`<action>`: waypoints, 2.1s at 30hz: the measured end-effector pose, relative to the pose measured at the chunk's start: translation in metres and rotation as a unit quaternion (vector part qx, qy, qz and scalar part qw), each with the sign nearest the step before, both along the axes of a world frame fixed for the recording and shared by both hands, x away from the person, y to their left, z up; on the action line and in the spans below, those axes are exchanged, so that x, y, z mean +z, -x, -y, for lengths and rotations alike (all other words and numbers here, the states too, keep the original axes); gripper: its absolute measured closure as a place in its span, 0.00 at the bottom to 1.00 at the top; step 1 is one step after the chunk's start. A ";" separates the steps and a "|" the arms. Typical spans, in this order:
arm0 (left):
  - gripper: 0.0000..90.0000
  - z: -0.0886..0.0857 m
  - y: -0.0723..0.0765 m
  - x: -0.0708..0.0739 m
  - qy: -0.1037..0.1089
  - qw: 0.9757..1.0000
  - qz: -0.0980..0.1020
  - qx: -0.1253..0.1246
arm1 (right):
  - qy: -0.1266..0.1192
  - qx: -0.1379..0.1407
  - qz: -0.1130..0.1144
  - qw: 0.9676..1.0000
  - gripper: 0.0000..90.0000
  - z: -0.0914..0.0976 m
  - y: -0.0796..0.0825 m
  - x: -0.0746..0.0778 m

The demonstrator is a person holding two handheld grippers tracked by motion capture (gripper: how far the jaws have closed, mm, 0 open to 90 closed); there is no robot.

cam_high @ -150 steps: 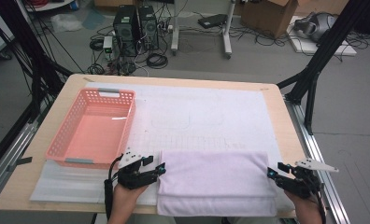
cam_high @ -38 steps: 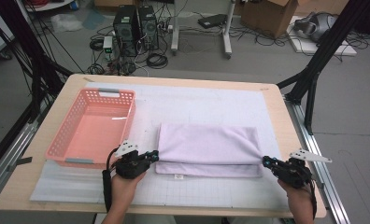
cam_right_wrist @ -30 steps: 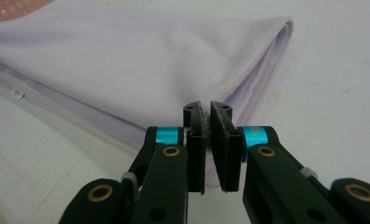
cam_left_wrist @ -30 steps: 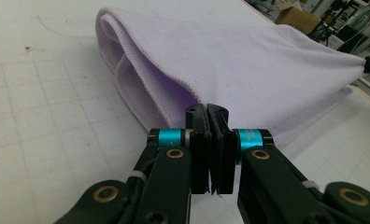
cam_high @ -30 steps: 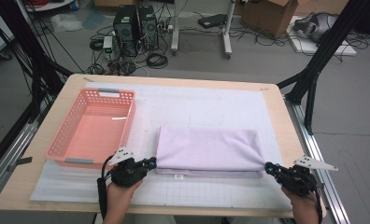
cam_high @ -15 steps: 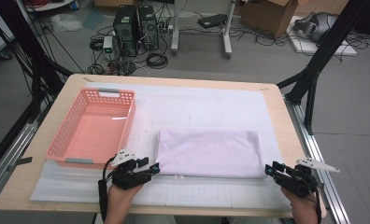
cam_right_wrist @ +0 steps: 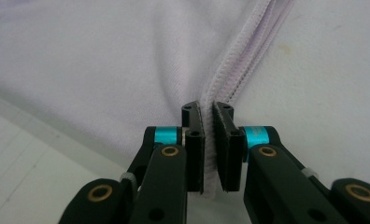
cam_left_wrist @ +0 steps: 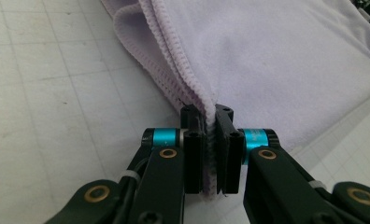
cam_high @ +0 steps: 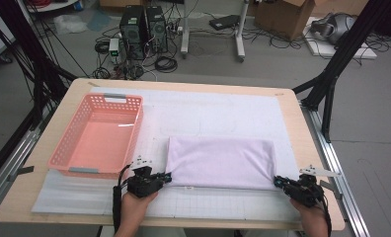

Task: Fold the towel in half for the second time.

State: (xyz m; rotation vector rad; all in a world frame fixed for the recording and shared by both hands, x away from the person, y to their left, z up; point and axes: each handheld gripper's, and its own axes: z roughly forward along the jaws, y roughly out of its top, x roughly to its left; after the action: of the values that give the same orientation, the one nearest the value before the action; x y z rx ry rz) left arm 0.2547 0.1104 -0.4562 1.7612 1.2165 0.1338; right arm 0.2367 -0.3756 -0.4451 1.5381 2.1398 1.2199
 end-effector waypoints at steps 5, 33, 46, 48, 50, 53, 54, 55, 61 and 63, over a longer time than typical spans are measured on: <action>0.90 -0.001 0.013 0.004 0.009 1.000 0.015 -0.020 | 0.007 0.005 0.006 1.000 0.92 0.005 0.016 0.009; 0.77 0.039 -0.078 0.008 -0.128 0.987 0.089 0.043 | 0.022 -0.030 0.055 0.998 0.60 0.008 0.013 0.013; 0.64 0.016 -0.035 0.007 -0.113 0.988 0.096 0.034 | 0.088 0.025 0.068 0.993 0.75 -0.013 -0.002 0.008; 0.61 0.013 -0.030 0.009 -0.101 0.989 0.101 0.032 | 0.134 0.021 0.057 0.989 0.76 -0.013 -0.004 0.003; 0.59 0.011 -0.024 0.010 -0.086 0.990 0.108 0.024 | 0.124 0.005 0.047 0.991 0.73 -0.006 -0.005 0.003; 0.54 0.008 -0.015 0.012 -0.064 0.991 0.118 0.019 | 0.120 -0.006 0.052 0.991 0.73 0.000 -0.001 0.008; 0.53 0.007 -0.012 0.012 -0.055 0.991 0.122 0.018 | 0.106 -0.006 0.057 0.993 0.71 0.001 0.001 0.010; 0.51 0.006 -0.010 0.013 -0.046 0.991 0.127 0.016 | 0.090 -0.006 0.065 0.994 0.68 0.003 0.003 0.013; 0.33 0.001 0.002 0.022 0.011 0.989 0.147 0.001 | 0.043 -0.008 0.107 0.993 0.44 0.009 0.012 0.026; 0.28 0.003 0.006 0.026 0.017 0.987 0.157 -0.003 | 0.043 -0.012 0.117 0.992 0.38 0.010 0.014 0.027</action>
State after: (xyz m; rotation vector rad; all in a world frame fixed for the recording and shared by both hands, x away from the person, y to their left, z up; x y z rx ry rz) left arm 0.2487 0.1074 -0.4301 1.6411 0.9786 0.3719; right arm 0.2222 -0.3856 -0.4176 1.3122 1.9898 1.2176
